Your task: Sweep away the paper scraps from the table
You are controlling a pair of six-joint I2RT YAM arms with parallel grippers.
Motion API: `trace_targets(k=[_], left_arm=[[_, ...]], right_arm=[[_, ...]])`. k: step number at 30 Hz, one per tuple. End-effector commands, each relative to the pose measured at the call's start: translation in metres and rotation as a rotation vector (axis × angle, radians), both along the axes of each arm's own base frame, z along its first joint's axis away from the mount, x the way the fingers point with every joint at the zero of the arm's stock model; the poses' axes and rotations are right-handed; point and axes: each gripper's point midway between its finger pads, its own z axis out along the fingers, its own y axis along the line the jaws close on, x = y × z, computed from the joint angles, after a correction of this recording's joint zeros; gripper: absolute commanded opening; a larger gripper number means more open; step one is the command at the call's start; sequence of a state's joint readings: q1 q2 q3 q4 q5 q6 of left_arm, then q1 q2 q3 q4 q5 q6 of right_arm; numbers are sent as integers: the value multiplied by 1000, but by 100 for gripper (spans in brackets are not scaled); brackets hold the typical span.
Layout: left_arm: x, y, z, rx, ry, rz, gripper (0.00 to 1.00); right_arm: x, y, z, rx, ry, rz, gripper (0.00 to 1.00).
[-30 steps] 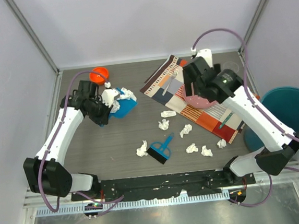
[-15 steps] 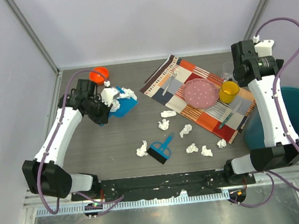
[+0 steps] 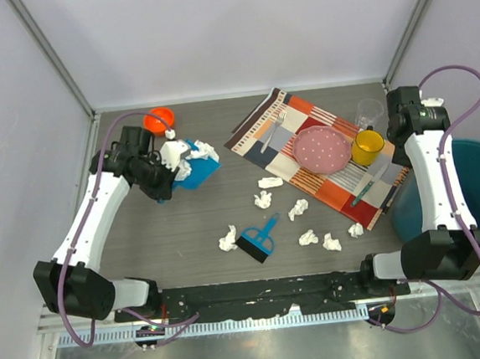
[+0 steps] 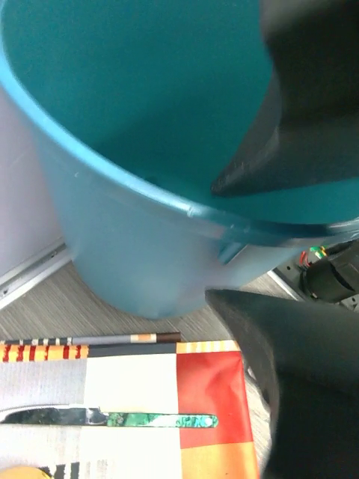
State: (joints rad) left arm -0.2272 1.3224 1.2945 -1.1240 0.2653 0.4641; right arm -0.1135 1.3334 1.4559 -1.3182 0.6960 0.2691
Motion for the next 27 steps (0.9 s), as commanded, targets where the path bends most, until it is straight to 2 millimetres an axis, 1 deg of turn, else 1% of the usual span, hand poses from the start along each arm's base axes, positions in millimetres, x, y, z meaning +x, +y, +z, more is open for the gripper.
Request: trace_targets(k=[1, 2, 3, 4, 5, 6, 8, 10, 11, 13, 16, 17, 18, 19, 20, 22, 23, 24, 25, 27], left_arm=[[1, -3, 22, -21, -64, -12, 0], [1, -3, 22, -24, -64, -10, 0], [2, -3, 22, -28, -66, -8, 0], [2, -3, 22, -28, -68, -8, 0], [1, -4, 20, -29, -66, -10, 0], [1, -3, 19, -28, -61, -9, 0], [2, -4, 17, -28, -61, -14, 0], [3, -5, 16, -32, -53, -15, 0], [4, -6, 16, -35, -54, -18, 0], [4, -8, 17, -42, -56, -22, 0], [5, -7, 16, -40, -58, -25, 0], [5, -8, 16, -40, -58, -28, 0], [5, -7, 15, -37, -59, -26, 0], [6, -7, 15, -34, -62, -26, 0], [6, -6, 15, -33, -60, -24, 0], [6, -6, 14, -30, -58, -18, 0], [6, -6, 15, -30, -60, -16, 0], [6, -5, 14, -29, -58, -9, 0], [7, -5, 14, -27, -56, -2, 0], [8, -1, 14, -9, -56, 13, 0]], right_arm=[[8, 6, 2, 41, -65, 37, 47], [8, 7, -2, 48, -54, 39, 41], [8, 7, -1, 48, -57, 37, 31], [8, 6, 0, 45, -58, 36, 13], [8, 6, 6, 38, -78, 30, 4], [4, 1, 12, 8, -80, 15, 1], [5, -5, 27, -35, -111, -1, 1], [3, -7, 34, -47, -99, -1, 1], [2, -7, 40, -48, -102, -2, 1], [1, -7, 46, -49, -105, -6, 1], [-3, -9, 68, -68, -157, -18, 1], [-3, -9, 82, -71, -199, -16, 1], [-2, -8, 91, -70, -223, -11, 1], [2, -5, 108, -56, -279, 12, 1], [3, -2, 115, -43, -302, 28, 1], [12, 8, 132, -2, -381, 87, 1], [21, 17, 147, 39, -458, 132, 1], [23, 20, 155, 44, -481, 144, 1], [24, 22, 174, 35, -537, 154, 1], [33, 27, 185, 29, -566, 178, 1]])
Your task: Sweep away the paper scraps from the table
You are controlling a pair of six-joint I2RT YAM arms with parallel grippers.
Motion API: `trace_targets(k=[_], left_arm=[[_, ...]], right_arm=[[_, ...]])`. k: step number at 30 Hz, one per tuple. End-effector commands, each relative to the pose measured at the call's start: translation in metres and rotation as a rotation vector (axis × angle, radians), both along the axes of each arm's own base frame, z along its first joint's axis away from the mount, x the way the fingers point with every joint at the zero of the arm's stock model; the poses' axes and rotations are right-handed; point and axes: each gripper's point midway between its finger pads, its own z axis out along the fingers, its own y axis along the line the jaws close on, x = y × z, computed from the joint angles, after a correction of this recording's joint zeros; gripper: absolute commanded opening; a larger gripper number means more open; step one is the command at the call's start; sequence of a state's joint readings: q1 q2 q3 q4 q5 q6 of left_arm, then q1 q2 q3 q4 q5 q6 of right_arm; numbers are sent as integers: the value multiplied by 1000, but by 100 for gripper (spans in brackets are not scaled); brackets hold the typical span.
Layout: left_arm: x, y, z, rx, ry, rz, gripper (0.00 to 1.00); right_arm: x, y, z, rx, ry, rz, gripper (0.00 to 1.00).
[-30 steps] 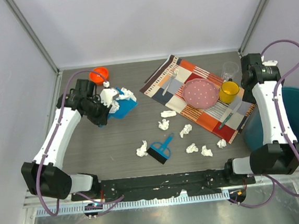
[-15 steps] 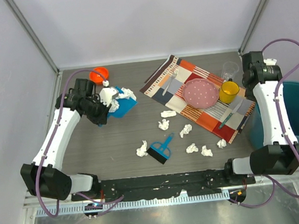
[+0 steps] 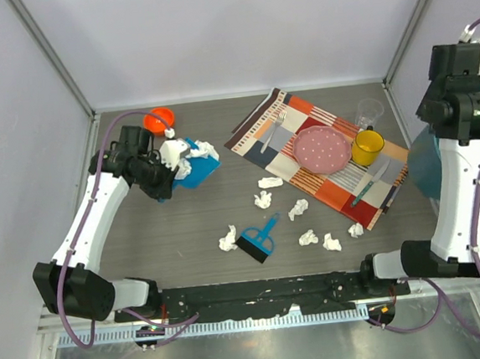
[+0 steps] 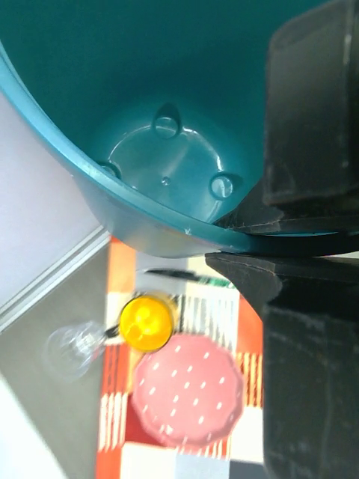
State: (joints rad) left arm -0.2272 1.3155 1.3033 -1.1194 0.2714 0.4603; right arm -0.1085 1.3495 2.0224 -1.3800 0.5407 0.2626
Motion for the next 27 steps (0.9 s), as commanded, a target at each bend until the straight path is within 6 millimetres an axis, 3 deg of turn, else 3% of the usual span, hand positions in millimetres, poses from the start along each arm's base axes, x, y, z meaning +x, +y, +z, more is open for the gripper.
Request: trace_targets(k=[1, 3, 4, 7, 8, 9, 10, 11, 12, 14, 19, 21, 22, 24, 25, 27], left_arm=[[6, 2, 10, 9, -42, 16, 0], [6, 5, 10, 24, -44, 15, 0], [6, 5, 9, 26, -46, 16, 0], [7, 7, 7, 26, -48, 35, 0], [7, 7, 5, 27, -42, 41, 0], [8, 8, 4, 31, -37, 48, 0], [8, 10, 2, 35, -30, 52, 0], [10, 14, 0, 40, -25, 69, 0], [11, 17, 1, 42, -26, 78, 0], [15, 28, 1, 43, -21, 115, 0], [24, 51, 9, 15, -23, 181, 0], [28, 62, 10, 15, -27, 210, 0], [29, 72, 10, 15, -31, 233, 0], [31, 86, 11, 14, -45, 277, 0], [32, 91, 10, 14, -48, 288, 0], [34, 106, 11, 15, -59, 333, 0]], right_arm=[[8, 22, 52, -53, -126, 125, 1], [27, 50, 59, -42, -150, 226, 1], [35, 83, 66, -36, -175, 343, 1], [64, 134, 66, -62, -165, 491, 1], [67, 166, 66, -66, -166, 586, 1], [82, 190, 53, -90, -115, 659, 1], [84, 209, 55, -100, -118, 724, 1], [81, 247, 54, -106, -124, 839, 1], [90, 270, 44, -152, -87, 916, 1], [82, 325, 45, -170, -112, 1097, 1], [65, 417, 29, -199, -123, 1479, 1], [47, 446, 18, -254, -112, 1610, 1], [43, 461, 0, -334, -75, 1682, 1], [29, 484, -16, -410, -42, 1770, 1], [31, 495, -34, -451, 12, 1798, 1], [30, 505, -32, -464, 6, 1824, 1]])
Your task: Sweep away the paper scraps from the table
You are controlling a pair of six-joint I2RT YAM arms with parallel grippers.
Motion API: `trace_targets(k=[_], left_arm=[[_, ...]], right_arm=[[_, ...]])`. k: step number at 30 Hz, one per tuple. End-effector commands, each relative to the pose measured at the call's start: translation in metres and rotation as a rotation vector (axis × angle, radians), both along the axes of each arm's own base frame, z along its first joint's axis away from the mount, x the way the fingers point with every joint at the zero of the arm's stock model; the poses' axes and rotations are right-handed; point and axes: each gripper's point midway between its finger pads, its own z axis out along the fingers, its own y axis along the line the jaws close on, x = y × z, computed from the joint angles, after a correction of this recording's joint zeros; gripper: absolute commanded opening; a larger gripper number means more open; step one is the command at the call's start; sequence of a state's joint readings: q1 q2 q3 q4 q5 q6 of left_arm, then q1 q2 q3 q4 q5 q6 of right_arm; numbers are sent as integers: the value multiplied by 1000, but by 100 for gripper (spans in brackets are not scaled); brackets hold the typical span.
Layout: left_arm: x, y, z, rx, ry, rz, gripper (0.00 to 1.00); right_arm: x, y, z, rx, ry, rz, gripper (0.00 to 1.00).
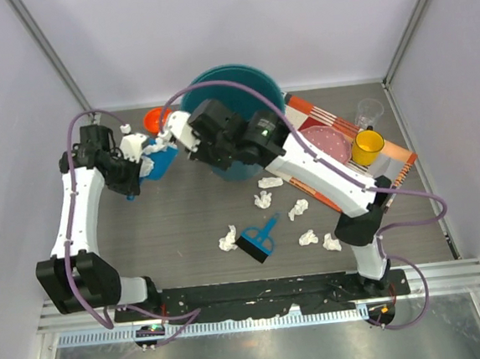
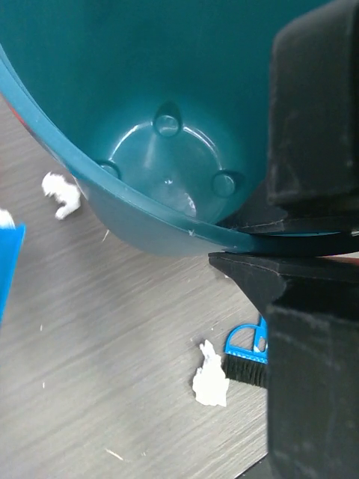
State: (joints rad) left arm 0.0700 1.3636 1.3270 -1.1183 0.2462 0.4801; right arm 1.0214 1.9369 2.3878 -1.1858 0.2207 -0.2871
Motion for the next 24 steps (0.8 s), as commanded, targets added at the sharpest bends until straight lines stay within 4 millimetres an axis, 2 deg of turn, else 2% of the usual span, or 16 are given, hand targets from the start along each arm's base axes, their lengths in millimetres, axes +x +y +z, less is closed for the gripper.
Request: trace_targets(k=[1, 4, 6, 9, 11, 16, 19, 24], left_arm=[[12, 26, 16, -6, -79, 52, 0], [14, 40, 19, -4, -93, 86, 0], [16, 46, 22, -10, -99, 102, 0], [18, 57, 23, -20, -97, 126, 0], [18, 64, 25, -26, -98, 144, 0], [24, 67, 26, -35, -96, 153, 0], [30, 69, 35, -35, -113, 164, 0], [37, 72, 55, -32, -121, 170, 0]], right_arm=[[3, 32, 25, -21, -161, 181, 1], [-8, 53, 19, 19, -128, 292, 1], [-24, 70, 15, 73, -71, 399, 1], [-37, 81, 8, 104, -18, 471, 1], [-39, 85, 1, 106, 3, 481, 1], [-40, 101, -32, 85, 77, 490, 1], [-43, 108, -46, 67, 105, 506, 1], [-44, 113, -53, 51, 101, 512, 1]])
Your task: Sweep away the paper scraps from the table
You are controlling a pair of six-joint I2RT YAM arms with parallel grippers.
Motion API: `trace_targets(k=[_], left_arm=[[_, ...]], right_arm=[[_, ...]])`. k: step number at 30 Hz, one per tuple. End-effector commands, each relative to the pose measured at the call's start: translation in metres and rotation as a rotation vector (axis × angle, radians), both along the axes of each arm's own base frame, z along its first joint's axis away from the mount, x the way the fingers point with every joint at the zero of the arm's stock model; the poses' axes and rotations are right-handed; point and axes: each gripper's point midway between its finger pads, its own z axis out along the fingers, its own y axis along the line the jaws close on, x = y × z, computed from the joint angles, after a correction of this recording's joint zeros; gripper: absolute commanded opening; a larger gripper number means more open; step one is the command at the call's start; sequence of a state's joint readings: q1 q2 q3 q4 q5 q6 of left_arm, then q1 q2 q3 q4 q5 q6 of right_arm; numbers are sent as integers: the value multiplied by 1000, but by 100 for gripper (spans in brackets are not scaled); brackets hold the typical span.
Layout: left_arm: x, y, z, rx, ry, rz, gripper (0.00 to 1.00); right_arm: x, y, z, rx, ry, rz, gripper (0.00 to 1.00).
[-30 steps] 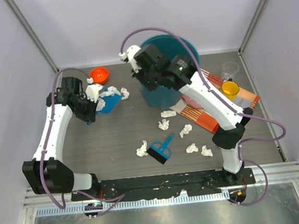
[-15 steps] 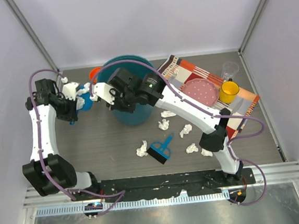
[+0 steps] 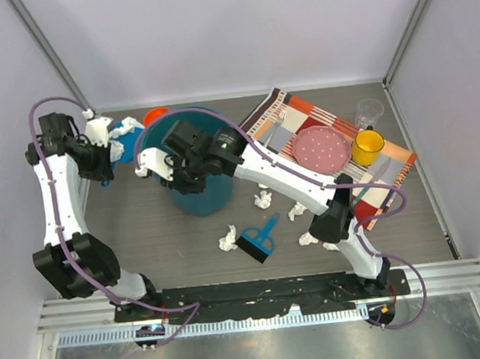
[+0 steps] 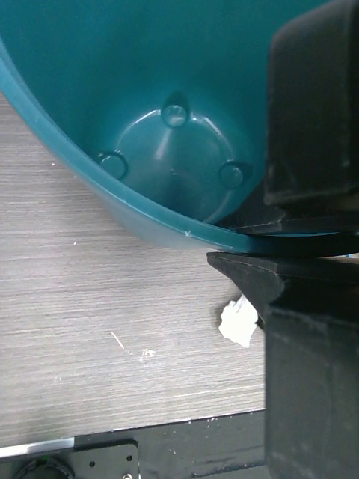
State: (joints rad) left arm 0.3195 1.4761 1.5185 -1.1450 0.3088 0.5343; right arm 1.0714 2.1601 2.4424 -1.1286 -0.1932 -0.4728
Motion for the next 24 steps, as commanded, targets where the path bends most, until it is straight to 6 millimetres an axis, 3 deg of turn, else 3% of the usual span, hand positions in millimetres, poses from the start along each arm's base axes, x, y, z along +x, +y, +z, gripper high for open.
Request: trace_targets(k=[1, 4, 6, 7, 8, 13, 20, 24], left_arm=[[8, 0, 28, -4, -54, -5, 0], [11, 3, 36, 12, -69, -4, 0], [11, 3, 41, 14, -70, -7, 0], [12, 3, 43, 15, -69, -10, 0], [13, 4, 50, 22, -82, -13, 0], [14, 5, 63, 33, -86, -27, 0], [12, 1, 83, 23, -93, -49, 0], [14, -3, 94, 16, -103, -61, 0]], right_arm=[[2, 15, 25, 81, -75, 32, 1], [4, 16, 20, 62, -92, 24, 7], [7, 17, 22, 67, -107, 1, 25], [8, 17, 25, 75, -115, -4, 45], [8, 17, 30, 86, -121, -6, 53], [9, 18, 67, 218, -159, -57, 75], [9, 14, 118, 395, -170, -144, 84], [-5, 11, 151, 500, -131, -138, 84]])
